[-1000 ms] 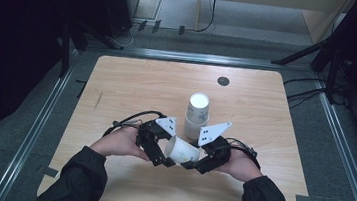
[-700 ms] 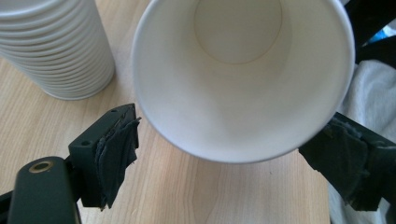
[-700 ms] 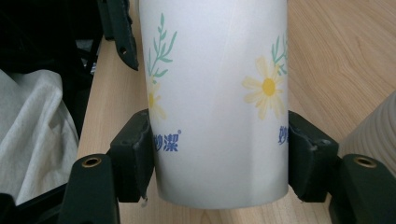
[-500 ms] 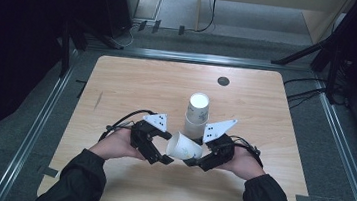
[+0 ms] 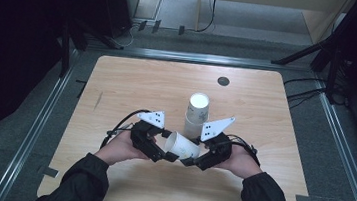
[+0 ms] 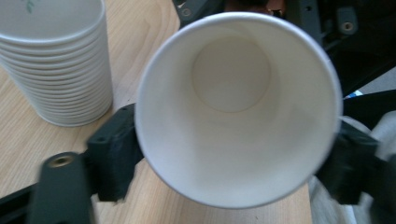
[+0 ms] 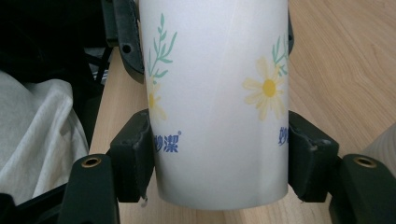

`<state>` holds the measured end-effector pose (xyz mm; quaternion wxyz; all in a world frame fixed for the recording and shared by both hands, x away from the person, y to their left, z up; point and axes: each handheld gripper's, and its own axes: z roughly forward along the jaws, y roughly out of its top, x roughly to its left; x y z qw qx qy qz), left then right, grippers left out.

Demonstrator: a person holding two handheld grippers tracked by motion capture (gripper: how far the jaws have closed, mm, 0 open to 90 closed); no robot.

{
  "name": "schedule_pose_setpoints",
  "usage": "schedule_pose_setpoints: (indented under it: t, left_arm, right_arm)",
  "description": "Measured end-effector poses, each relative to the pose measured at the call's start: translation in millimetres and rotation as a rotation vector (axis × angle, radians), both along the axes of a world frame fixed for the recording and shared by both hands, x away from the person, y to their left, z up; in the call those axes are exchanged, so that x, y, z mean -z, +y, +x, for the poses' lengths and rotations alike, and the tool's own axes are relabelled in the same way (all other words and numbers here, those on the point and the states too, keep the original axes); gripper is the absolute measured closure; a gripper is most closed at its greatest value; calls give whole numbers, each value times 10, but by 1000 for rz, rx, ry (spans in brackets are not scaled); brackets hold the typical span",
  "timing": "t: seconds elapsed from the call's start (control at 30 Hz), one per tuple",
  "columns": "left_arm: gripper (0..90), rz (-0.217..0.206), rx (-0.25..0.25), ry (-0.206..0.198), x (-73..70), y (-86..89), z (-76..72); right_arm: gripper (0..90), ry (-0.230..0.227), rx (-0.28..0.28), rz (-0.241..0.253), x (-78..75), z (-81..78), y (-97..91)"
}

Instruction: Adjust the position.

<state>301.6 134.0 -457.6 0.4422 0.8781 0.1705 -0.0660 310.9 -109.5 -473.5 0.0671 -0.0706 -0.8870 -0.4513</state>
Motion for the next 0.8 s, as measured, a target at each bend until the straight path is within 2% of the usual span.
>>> schedule_pose_setpoints:
  t: [0.27, 0.33, 0.4, 0.43, 0.6, 0.63, 0.67, 0.8]
  left_arm:
    - [249, 16, 8, -1, -2, -6, 4]
    - [249, 37, 13, 3, -29, 5, 10]
    - [251, 63, 14, -5, -61, 21, 8]
    - [251, 63, 14, -5, -61, 21, 8]
    - [252, 208, 26, -67, -126, -2, 3]
    - [252, 208, 26, -67, -126, -2, 3]
    - [251, 248, 35, -73, -136, -31, -2]
    - [251, 314, 60, -88, -165, -96, -29]
  right_arm:
    - [341, 1, -2, -13, 7, 3, 4]
    - [302, 12, 2, -14, 14, 2, 10]
    - [284, -12, 17, -26, 20, -9, 14]
    - [284, -12, 17, -26, 20, -9, 14]
    - [269, -4, 36, -26, 25, 4, 2]
    - [269, -4, 36, -26, 25, 4, 2]
    - [268, -10, 37, -32, 35, 1, 3]
    - [268, -15, 45, -48, 69, -3, 27]
